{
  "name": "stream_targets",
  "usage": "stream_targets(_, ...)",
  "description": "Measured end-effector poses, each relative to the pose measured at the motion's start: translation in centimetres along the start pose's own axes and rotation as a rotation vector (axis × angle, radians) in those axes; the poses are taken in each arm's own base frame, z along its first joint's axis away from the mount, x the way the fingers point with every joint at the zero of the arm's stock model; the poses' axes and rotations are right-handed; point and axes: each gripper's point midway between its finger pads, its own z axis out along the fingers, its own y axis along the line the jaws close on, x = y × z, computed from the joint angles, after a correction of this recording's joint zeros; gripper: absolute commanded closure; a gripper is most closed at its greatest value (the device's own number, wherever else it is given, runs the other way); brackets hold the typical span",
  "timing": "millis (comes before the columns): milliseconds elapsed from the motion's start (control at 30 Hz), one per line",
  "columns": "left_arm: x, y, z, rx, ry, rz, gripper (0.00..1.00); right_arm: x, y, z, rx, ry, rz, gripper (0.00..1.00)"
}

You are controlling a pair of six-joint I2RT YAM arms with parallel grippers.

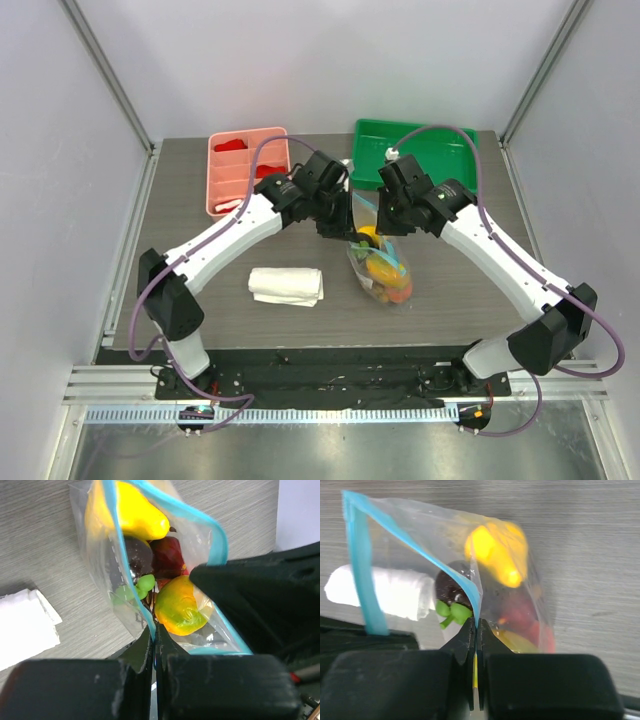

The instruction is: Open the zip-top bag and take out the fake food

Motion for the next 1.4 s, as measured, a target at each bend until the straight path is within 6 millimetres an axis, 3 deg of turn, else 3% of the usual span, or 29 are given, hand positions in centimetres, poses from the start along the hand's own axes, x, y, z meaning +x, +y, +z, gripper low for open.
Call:
stream_targets(167,0.3,0.2,-0.5,-0.004,0.01,0.021,1.0,0.1,-1.7,-0.2,0.079,-0.008,-0.032,0.99)
stream_targets(333,0.5,0.0,-2.2,0.006,-0.001,0.059,1.0,-0.4,-2.5,-1.9,0.106,-0.029,-0.053,0.99)
stream_targets(500,0.1,-1.1,-4.6,0.049,-0.05,0.088,1.0,-1.7,-0.8,-3.9,0.02,-0.058,-0.042,0.99)
stream_targets(600,-0.3,-1.8,-5.6,0.087,-0.074,0.09,1.0,-1.5,0.1,-4.0,-0.027,-0.041,-0.032,0.99)
stream_targets(733,-0.7,-2.3,-5.7,0.105,-0.089,0.07,1.0,-1.3,1.1,-4.0,-0.078,-0.029,-0.012,0.99)
stream_targets(933,-0.7,-0.5,-4.4,0.01,-0.054,0.032,0.99,-0.4,1.8,-3.4,-0.13,-0.009,0.019,0.99)
stream_targets(967,-0.6,-0.2,-4.1,-0.007,-0.051,0.024,0.86,-0.3,2.0,-3.4,-0.141,-0.007,0.026,0.99)
stream_targets(1067,-0.5,1.2,-3.6,-0.079,-0.047,0.002,0.62,-0.4,2.7,-3.7,-0.176,-0.008,0.049,0.99)
stream_targets(1233,-0.9,2.5,-3.6,-0.148,-0.078,-0.021,0.43,-0.4,3.8,-4.2,-0.224,-0.014,0.091,0.99)
stream_targets(1400,-1.1,3.1,-3.7,-0.18,-0.097,-0.024,0.69,-0.2,4.3,-4.4,-0.24,-0.011,0.107,0.99)
